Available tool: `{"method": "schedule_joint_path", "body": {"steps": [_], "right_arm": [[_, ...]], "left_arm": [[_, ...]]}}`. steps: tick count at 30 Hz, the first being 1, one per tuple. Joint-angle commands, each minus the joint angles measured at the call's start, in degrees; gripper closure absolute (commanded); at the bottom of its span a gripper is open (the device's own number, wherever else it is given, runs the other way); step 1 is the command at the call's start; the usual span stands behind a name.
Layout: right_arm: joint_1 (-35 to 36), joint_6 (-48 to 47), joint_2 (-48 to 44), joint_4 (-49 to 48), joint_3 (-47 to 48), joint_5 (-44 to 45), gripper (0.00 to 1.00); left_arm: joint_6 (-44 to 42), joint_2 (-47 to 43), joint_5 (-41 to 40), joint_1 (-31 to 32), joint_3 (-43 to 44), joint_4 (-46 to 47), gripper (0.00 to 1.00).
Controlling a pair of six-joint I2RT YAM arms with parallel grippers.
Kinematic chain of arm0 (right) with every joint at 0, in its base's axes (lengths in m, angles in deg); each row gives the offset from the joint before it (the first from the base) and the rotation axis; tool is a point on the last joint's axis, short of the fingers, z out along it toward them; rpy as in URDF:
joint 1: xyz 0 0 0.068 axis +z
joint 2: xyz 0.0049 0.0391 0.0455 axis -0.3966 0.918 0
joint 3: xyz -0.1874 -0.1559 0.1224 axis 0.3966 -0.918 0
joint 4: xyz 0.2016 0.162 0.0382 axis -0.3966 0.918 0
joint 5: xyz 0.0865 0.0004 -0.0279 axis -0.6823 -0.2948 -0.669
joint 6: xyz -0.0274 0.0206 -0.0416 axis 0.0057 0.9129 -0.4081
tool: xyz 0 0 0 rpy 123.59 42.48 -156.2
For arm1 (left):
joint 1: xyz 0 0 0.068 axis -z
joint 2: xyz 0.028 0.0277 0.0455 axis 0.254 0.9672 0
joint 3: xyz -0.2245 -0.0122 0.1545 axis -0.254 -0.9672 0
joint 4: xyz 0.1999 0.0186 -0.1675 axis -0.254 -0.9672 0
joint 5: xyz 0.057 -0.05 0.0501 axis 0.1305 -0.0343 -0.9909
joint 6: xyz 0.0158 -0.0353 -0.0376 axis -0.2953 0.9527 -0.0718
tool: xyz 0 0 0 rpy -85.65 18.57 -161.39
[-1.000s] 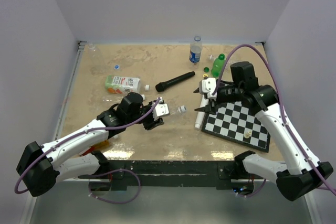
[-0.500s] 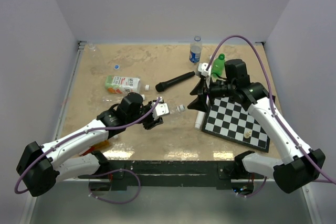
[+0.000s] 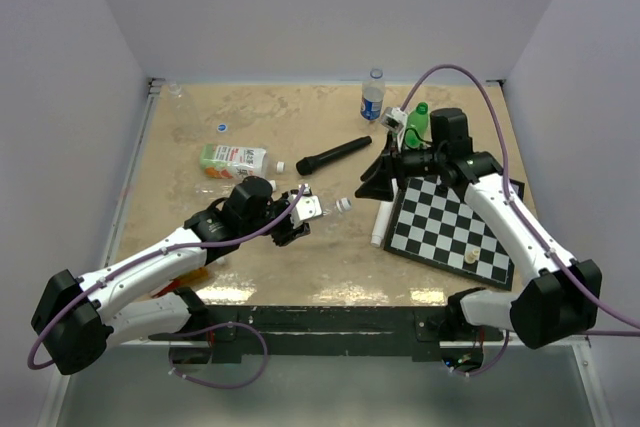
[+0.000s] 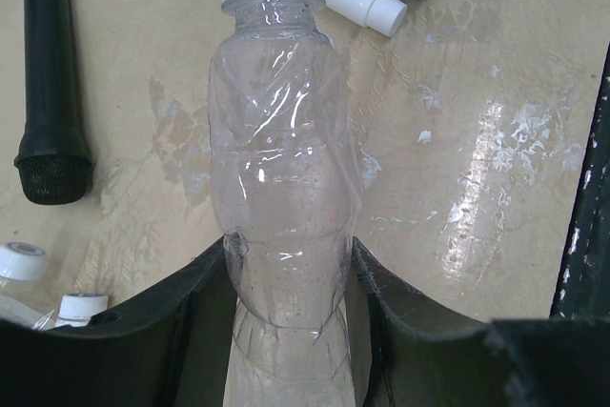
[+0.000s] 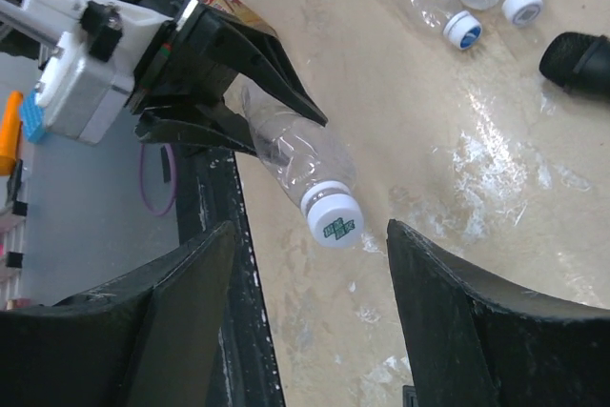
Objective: Unscrew the bottle caps
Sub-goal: Unscrew the bottle cap from the plastic bottle.
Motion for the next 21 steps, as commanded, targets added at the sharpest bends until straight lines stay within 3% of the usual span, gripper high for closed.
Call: {"method": "schedule_joint_path", "body": {"steps": [1, 9, 21], "right_arm": [[-0.05, 6.6, 2.19, -3.97, -1.37, -1.43, 0.32], [0.65, 10.64, 3.86, -8.45, -5.5, -1.42, 0.33], [4.52, 10.29, 7.64, -7.84, -3.83, -0.72, 0.37]], "left_arm": [[0.91, -1.01, -0.4, -0.24, 0.61, 1.95, 1.0], [1.09, -1.18, -0.66, -0.24, 0.61, 2.21, 1.0], [1.27, -1.36, -0.66, -0.24, 0.53, 2.39, 1.0]]}}
